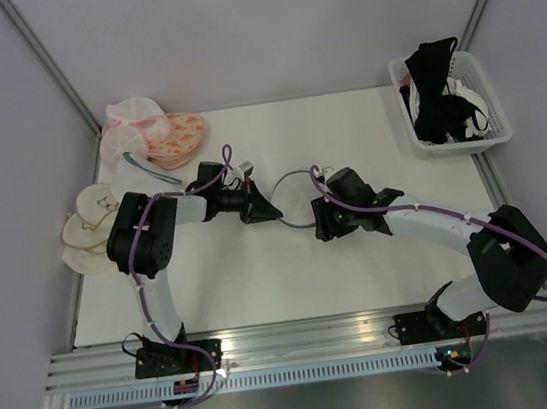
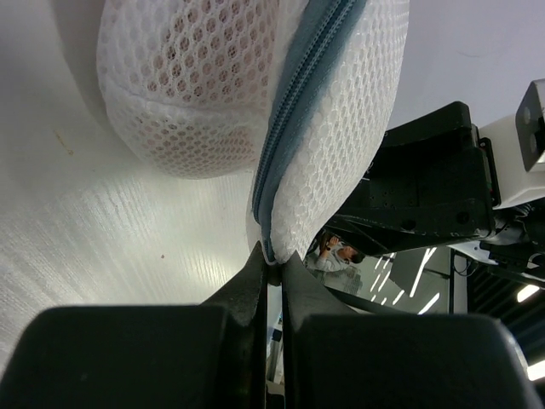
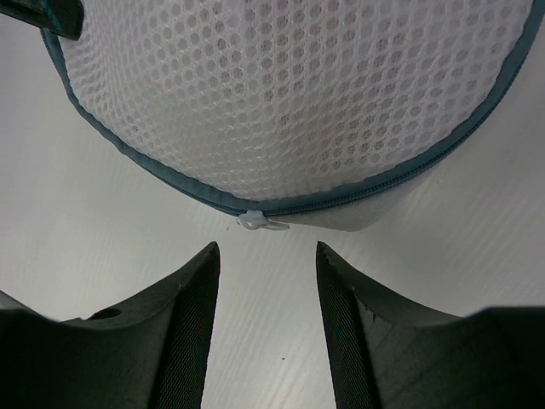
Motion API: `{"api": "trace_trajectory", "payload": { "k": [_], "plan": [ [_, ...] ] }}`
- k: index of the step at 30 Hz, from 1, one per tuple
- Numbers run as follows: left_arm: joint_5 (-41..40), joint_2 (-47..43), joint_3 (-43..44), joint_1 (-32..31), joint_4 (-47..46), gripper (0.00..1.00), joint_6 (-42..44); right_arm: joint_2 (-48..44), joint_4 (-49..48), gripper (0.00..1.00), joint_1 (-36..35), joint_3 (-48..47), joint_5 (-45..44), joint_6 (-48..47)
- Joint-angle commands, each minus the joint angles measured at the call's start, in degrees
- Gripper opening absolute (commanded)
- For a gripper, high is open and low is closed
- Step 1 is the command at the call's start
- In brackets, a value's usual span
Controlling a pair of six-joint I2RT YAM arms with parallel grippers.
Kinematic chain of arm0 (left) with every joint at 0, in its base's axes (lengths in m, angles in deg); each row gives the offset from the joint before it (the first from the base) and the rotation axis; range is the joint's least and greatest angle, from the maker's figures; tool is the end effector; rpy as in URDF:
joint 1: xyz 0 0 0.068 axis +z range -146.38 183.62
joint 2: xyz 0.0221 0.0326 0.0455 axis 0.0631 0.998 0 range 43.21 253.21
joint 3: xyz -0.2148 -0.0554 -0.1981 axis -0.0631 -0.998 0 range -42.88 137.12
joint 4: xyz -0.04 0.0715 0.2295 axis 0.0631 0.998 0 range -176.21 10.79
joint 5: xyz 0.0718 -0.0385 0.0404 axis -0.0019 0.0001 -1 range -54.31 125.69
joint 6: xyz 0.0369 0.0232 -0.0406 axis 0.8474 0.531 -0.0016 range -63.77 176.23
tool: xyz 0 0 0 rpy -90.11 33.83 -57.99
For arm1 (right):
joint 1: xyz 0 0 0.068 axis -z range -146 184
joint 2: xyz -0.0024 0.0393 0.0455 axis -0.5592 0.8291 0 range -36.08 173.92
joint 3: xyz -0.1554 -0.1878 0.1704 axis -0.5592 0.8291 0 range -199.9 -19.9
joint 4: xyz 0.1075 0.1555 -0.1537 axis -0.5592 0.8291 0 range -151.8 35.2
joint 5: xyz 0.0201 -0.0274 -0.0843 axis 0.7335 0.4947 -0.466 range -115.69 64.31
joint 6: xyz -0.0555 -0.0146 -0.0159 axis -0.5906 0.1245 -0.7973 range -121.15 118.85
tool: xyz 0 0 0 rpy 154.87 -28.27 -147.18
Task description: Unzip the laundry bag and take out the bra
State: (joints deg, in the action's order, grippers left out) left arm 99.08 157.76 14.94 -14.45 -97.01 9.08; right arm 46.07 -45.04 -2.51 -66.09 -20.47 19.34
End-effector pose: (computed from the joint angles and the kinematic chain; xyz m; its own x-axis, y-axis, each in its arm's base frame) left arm 0.3486 -0.1547 0.1535 -0.9998 -0.0192 -0.0022 -0.0041 0.3217 -0.9468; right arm 0.2143 0.1636 0.2225 -0.8220 -0.1747 -0.5421 -0.3725 0.8848 0.2798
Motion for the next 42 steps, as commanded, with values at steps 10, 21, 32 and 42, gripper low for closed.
{"api": "trace_trajectory", "payload": {
  "k": [10, 21, 32, 42],
  "plan": [
    [1.29, 0.60, 2.30, 0.14, 0.88, 0.02, 3.04, 3.28, -7.43, 0.46, 0.21, -3.20, 3.40, -1.16],
    [1.20, 0.95, 2.03, 0.05, 1.23, 0.02, 3.56, 0.12, -5.95, 0.00, 0.21, -1.62, 0.51, -0.89],
    [-0.90, 0.24, 5.54, 1.28, 4.03, 0.02, 3.12, -9.36, 5.74, 0.00, 0.21, -0.65, 0.32, -0.36],
    [-10.39, -9.50, 3.02, 1.54, 1.40, 0.72, -4.69, -12.01, 5.93, 0.00, 0.13, 1.55, 6.04, 2.00]
  ]
}}
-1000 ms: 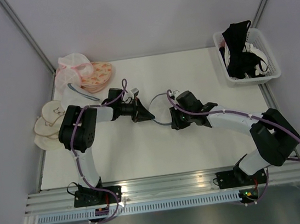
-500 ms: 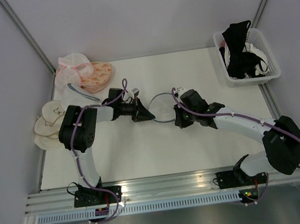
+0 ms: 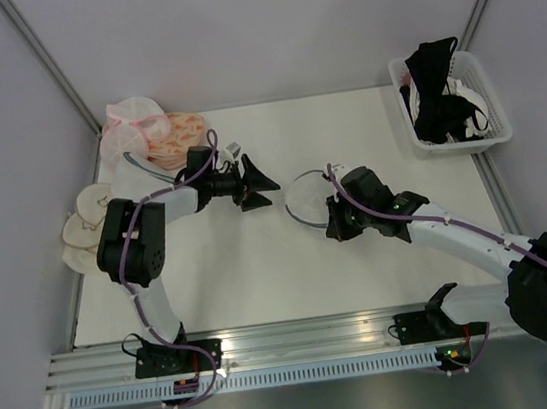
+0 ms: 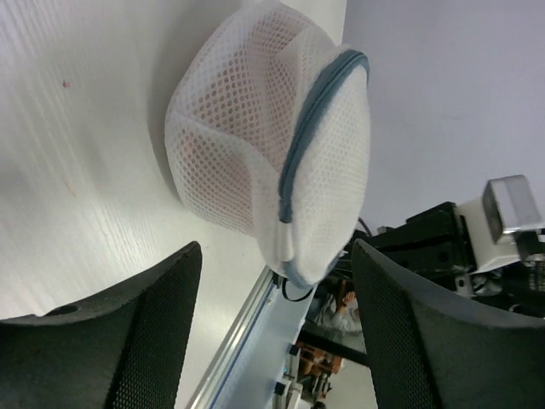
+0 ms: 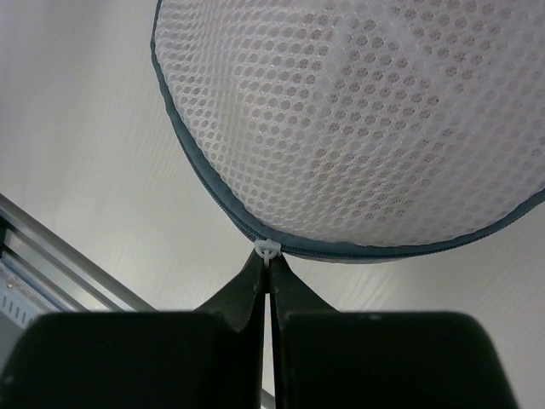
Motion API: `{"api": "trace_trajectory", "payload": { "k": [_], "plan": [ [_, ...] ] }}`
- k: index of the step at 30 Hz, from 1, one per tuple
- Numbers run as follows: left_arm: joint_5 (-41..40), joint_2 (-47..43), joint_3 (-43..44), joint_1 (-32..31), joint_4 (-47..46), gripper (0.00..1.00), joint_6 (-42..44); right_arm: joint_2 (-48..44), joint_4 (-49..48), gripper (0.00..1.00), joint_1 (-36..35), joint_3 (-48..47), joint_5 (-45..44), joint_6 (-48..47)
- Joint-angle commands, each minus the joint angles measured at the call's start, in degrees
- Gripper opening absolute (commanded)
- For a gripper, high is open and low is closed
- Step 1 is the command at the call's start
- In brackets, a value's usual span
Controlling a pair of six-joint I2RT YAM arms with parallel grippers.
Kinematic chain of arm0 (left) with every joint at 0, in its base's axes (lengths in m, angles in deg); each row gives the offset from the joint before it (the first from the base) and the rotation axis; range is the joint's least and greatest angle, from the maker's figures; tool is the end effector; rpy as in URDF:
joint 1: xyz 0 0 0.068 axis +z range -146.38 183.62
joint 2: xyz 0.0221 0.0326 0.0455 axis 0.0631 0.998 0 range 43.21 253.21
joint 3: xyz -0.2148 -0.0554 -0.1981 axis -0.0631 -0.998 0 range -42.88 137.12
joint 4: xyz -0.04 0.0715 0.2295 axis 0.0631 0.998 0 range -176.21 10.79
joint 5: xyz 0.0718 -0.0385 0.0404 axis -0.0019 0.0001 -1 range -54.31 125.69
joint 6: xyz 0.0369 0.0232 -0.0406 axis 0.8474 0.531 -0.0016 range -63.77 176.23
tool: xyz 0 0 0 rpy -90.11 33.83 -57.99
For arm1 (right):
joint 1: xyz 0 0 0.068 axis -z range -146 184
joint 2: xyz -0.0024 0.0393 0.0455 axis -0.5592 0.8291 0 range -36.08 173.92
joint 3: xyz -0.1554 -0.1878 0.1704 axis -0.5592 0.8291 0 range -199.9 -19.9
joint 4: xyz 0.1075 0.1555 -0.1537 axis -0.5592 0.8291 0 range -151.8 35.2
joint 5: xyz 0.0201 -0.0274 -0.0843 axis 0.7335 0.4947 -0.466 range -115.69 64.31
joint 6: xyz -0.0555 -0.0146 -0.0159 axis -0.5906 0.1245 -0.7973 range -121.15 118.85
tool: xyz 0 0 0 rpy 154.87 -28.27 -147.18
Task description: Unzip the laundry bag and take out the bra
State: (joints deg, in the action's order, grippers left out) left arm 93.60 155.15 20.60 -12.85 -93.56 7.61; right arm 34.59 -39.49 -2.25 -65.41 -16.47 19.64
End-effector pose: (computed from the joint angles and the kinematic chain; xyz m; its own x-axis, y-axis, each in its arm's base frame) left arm 0.3694 -0.1477 0.1886 -0.9891 -0.1233 -0.0802 0.0312 0.3570 -0.9336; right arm 0.1840 0.1435 0.2585 -0.7937 -0.1475 -0.5901 -0.4163 0.8391 0.3502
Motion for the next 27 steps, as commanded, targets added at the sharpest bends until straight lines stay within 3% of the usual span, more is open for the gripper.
{"api": "trace_trajectory", "payload": {
  "k": [1, 5, 10, 15, 27],
  "plan": [
    [-5.96, -9.00, -4.06, -0.14, -1.44, 0.76, -4.80, -0.45, -0.24, 0.00, -0.14, 1.22, 2.39, 1.62],
    [-12.99, -20.94, -12.93, -4.26, -0.91, 0.89, -8.33, 1.04, -2.61, 0.00, -0.22, 1.57, 4.67, 2.67],
    [-18.61, -26.07, -19.09, -13.30, -2.31, 0.91, -14.55, 1.40, -5.60, 0.00, -0.93, 1.92, 5.64, 3.98],
    [-21.96, -24.76, -22.44, -18.42, -8.20, 0.91, -19.40, 1.22, -8.33, 0.00, -1.19, 2.54, 8.45, 5.57],
    [-31.80, -20.19, -17.88, -18.07, -9.43, 0.91, -22.48, -1.94, -5.87, 0.00, -1.54, 2.98, 11.18, 4.17]
  ]
}}
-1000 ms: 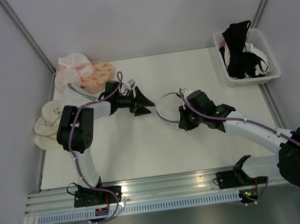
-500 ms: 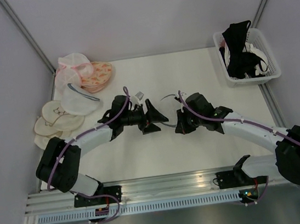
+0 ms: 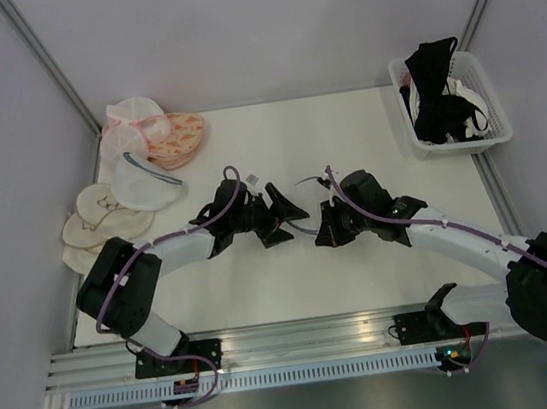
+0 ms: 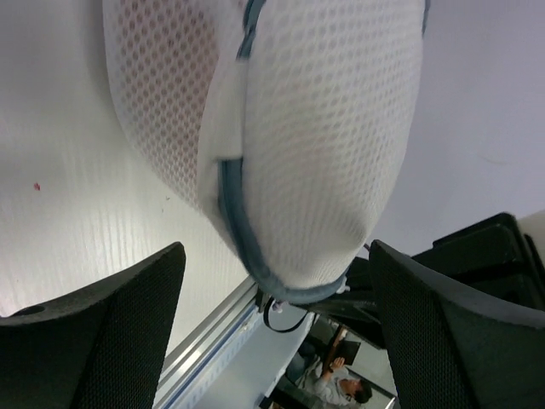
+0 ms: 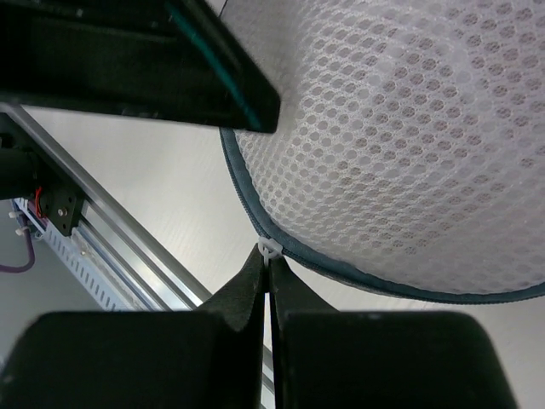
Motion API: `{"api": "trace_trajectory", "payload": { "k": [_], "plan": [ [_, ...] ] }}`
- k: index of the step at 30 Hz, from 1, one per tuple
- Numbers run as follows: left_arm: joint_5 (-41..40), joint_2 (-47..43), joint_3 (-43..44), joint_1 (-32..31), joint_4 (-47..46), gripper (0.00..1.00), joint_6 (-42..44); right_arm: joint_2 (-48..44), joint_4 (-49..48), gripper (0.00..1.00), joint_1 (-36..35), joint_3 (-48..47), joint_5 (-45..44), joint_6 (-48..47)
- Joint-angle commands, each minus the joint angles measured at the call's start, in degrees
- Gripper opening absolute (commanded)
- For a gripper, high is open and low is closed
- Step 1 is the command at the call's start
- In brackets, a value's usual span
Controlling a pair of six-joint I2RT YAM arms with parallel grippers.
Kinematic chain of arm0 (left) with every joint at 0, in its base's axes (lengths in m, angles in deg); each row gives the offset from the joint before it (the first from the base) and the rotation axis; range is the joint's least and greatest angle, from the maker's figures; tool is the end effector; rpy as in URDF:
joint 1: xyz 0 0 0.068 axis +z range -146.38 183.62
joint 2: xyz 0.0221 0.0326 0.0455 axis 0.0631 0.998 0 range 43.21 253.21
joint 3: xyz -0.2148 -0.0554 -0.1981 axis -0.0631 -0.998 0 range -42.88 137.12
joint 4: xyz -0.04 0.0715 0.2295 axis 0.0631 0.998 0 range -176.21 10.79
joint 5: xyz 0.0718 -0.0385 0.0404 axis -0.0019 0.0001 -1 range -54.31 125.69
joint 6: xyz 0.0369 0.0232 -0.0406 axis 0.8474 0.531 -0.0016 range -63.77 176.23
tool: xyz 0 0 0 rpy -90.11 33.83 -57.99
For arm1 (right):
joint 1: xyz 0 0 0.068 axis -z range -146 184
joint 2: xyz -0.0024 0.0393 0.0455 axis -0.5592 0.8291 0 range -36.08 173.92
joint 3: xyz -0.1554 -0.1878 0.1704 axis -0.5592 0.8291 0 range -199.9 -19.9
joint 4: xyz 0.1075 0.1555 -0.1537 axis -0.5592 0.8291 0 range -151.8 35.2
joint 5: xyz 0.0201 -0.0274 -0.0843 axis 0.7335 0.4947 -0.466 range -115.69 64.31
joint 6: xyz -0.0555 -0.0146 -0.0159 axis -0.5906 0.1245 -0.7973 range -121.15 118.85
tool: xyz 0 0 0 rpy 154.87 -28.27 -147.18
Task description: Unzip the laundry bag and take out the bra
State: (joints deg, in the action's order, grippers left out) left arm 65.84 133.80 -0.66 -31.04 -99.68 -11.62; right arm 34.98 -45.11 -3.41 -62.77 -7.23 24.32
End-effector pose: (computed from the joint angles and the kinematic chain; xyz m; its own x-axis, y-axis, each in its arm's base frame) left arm 0.2422 -0.1940 0.2099 -0.9467 -0.3192 -0.0431 -0.1227 0.4811 -0.8680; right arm 0.1784 0.1538 0.2519 -0.8304 -0.1215 -0.5437 -0.4401 0.7416 0.5064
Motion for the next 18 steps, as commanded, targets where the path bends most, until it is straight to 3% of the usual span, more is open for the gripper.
{"api": "trace_trajectory", "payload": {
  "k": [1, 6, 8, 11, 12, 14, 15, 16, 18],
  "plan": [
    [-4.40, 1.35, 3.75, 0.11, -3.57, 0.91, -4.03, -2.95, 0.18, 0.01, -0.47, 0.59, 2.45, -0.69],
    [-4.84, 3.19, 5.51, -0.15, -5.59, 0.87, -6.06, -3.83, -0.95, 0.01, -0.82, 2.61, 3.78, -0.25],
    [-3.61, 3.98, 5.16, -0.15, -7.87, 0.78, -6.59, -3.83, -1.31, 0.00, -0.82, 2.97, 3.87, 0.10],
    [-2.38, 4.16, 3.84, -0.15, -11.30, 0.51, -7.38, -3.65, -1.31, 0.00, -0.83, 3.06, 3.60, -0.07],
    [-2.20, 4.07, 3.66, -0.06, -11.83, 0.35, -7.38, -3.66, -0.87, 0.00, -0.82, 2.80, 3.43, -0.16],
    [-1.68, 4.07, 3.14, 0.29, -12.36, 0.22, -7.12, -3.66, -0.43, 0.00, -0.83, 2.18, 2.82, -0.42],
    [-1.33, 4.07, 2.96, 0.38, -12.54, 0.08, -7.03, -3.66, 0.36, 0.00, -0.82, 2.01, 2.46, -0.51],
    [-1.15, 4.07, 2.61, 0.64, -12.80, 0.02, -7.03, -3.39, 0.97, 0.01, -0.91, 1.66, 2.02, -0.60],
    [0.25, 4.33, 2.69, 1.52, -13.07, 0.02, -6.50, -2.87, 3.77, 0.00, -0.91, 0.34, 0.27, -1.48]
  ]
}}
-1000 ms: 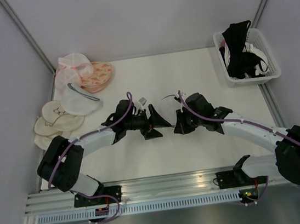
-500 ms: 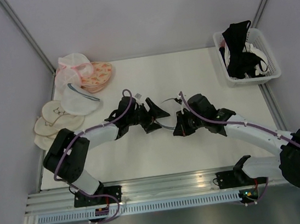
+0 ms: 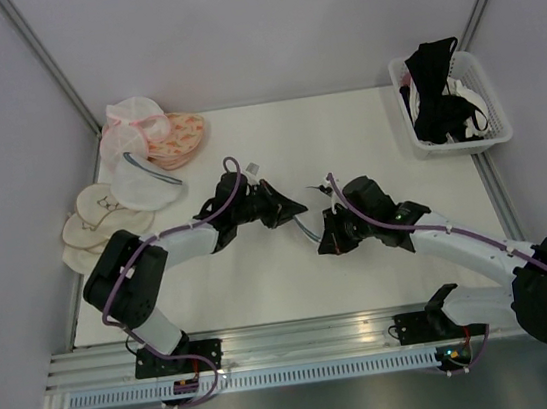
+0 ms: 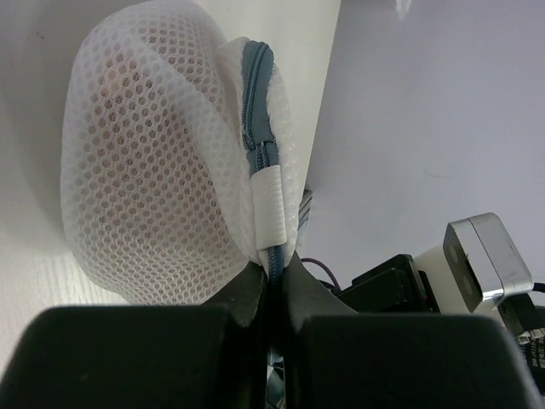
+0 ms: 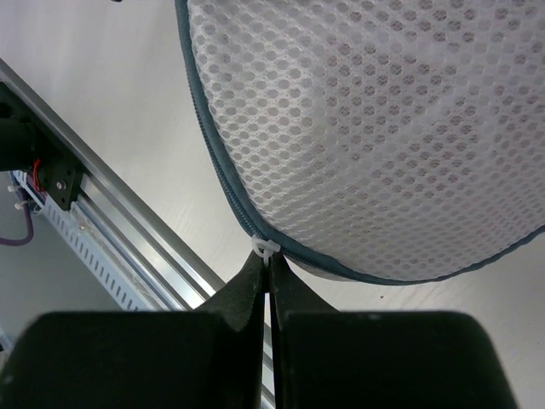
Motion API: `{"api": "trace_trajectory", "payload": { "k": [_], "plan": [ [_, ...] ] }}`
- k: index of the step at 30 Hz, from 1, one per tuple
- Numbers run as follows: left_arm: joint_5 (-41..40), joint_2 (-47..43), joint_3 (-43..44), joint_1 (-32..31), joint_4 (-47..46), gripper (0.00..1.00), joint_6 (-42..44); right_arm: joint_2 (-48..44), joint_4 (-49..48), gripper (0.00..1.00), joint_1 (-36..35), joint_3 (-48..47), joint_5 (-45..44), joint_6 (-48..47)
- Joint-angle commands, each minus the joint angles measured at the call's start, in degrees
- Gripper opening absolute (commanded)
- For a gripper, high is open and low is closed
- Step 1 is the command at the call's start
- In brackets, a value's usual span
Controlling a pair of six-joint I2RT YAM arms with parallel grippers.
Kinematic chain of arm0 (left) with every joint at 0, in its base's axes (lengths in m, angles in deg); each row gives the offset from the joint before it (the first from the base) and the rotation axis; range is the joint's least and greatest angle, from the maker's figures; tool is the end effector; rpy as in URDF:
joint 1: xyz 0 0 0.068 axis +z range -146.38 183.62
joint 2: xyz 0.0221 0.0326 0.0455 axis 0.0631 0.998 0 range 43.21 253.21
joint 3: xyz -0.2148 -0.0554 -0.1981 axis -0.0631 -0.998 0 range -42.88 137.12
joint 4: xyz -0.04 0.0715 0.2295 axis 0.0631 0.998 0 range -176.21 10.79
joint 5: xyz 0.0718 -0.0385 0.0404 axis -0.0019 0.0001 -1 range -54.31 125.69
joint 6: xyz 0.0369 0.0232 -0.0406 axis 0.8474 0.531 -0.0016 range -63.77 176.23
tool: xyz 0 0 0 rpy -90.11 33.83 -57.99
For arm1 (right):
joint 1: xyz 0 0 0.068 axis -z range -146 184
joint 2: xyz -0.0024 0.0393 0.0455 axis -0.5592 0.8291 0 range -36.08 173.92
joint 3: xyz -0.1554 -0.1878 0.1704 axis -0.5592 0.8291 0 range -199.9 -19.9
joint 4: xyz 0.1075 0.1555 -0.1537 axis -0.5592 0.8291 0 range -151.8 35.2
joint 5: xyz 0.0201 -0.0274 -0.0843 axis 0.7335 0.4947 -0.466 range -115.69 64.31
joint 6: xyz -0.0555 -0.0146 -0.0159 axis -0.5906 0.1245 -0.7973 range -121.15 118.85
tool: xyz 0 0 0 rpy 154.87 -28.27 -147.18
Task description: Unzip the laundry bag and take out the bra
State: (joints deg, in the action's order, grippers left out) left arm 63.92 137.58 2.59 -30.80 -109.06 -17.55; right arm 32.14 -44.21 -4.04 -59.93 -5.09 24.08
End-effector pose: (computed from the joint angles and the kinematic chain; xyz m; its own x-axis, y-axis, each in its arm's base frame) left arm 0.2662 -0.2074 0.2218 -0.9160 -0.3979 -0.0515 -0.1108 0.3742 -0.9207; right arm 0.1639 0.1477 0.2460 -0.8388 -0.1496 -0.5235 -0.4560 0.7184 0.5253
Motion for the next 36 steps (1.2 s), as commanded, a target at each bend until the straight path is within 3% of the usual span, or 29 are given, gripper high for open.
{"api": "trace_trajectory", "payload": {
  "k": [1, 8, 15, 19, 24, 25, 28, 29, 30, 33, 36],
  "plan": [
    [2.96, 0.90, -0.47, 1.63, -3.78, 0.02, -0.23, 0.15, 4.03, 0.00, -0.28, -2.86, -2.92, -1.41],
    [11.05, 3.98, 2.95, 6.98, 0.70, 0.02, 7.84, 1.65, 14.66, 0.00, -0.28, -6.46, -10.22, -4.05],
    [21.85, 7.93, 7.86, 10.51, 7.27, 0.02, 16.90, 4.71, 15.29, 0.00, -0.28, -6.55, -15.14, -4.23],
    [24.32, 10.22, 17.25, 11.82, 18.34, 0.02, 24.81, 5.95, 14.76, 0.00, -0.28, -6.81, -17.87, -4.58],
    [31.00, 17.85, 27.10, 12.79, 19.51, 0.02, 25.88, 5.25, 13.27, 0.01, -0.19, -6.90, -16.91, -4.84],
    [31.18, 18.65, 27.91, 12.88, 19.60, 0.06, 25.62, 5.08, 12.92, 0.01, -0.19, -6.90, -16.47, -4.84],
    [29.52, 18.66, 28.18, 12.79, 19.77, 0.42, 25.96, 4.11, 10.99, 0.00, -0.19, -6.90, -15.07, -4.32],
    [26.64, 16.92, 26.70, 12.88, 20.73, 0.61, 26.14, 4.02, 10.63, 0.00, -0.28, -6.90, -14.45, -4.14],
    [24.79, 16.90, 25.73, 12.88, 21.44, 0.69, 26.49, 4.11, 10.37, 0.01, -0.28, -6.99, -14.27, -3.97],
    [14.69, 10.77, 20.02, 12.97, 25.31, 0.80, 26.85, 4.55, 9.14, 0.01, -0.19, -7.43, -12.96, -3.70],
    [7.12, 2.51, 12.57, 12.79, 25.40, 0.83, 23.95, 4.72, 7.56, 0.00, -0.28, -7.52, -10.51, -3.44]
  ]
}}
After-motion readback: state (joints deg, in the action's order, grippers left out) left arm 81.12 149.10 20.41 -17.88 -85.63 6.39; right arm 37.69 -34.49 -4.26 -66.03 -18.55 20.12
